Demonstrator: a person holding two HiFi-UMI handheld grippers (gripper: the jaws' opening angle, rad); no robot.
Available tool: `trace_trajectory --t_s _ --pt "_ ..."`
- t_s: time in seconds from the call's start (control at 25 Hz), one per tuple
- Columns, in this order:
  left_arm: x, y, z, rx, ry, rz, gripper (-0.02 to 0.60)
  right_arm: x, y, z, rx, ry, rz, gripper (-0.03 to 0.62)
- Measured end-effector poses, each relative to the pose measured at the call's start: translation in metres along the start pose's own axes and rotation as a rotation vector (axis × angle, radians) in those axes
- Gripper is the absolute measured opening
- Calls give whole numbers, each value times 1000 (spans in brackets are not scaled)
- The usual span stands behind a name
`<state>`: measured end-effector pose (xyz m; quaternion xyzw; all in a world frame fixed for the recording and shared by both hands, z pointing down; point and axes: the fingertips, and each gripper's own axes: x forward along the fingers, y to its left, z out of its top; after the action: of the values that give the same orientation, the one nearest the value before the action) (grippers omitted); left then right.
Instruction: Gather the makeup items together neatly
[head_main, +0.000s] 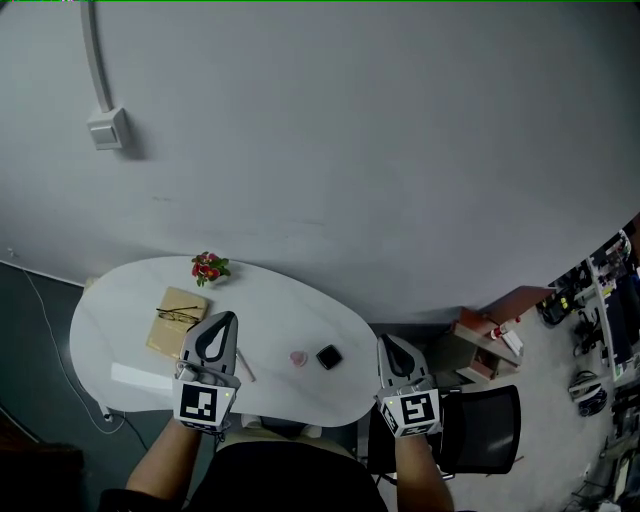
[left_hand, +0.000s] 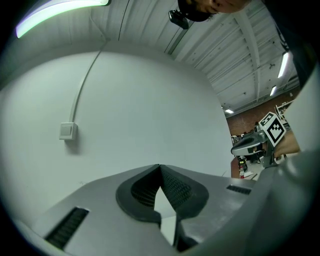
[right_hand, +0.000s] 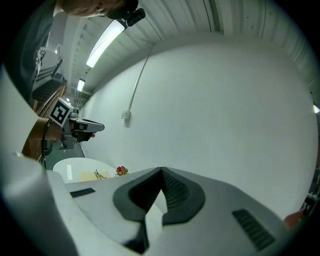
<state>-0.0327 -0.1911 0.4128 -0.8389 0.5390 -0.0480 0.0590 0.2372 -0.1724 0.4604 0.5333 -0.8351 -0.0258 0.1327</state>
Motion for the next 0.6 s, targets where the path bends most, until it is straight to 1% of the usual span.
trace_trajectory --t_s 0.16,0.4,0.6 --pt "-8 -4 -2 15 15 12 17 0 4 -4 24 -2 23 26" --pt "-17 -8 -8 14 34 31 17 -1 6 -6 41 -1 43 26" --pt "-18 -8 -4 16 28 45 17 -1 5 -6 48 0 55 26"
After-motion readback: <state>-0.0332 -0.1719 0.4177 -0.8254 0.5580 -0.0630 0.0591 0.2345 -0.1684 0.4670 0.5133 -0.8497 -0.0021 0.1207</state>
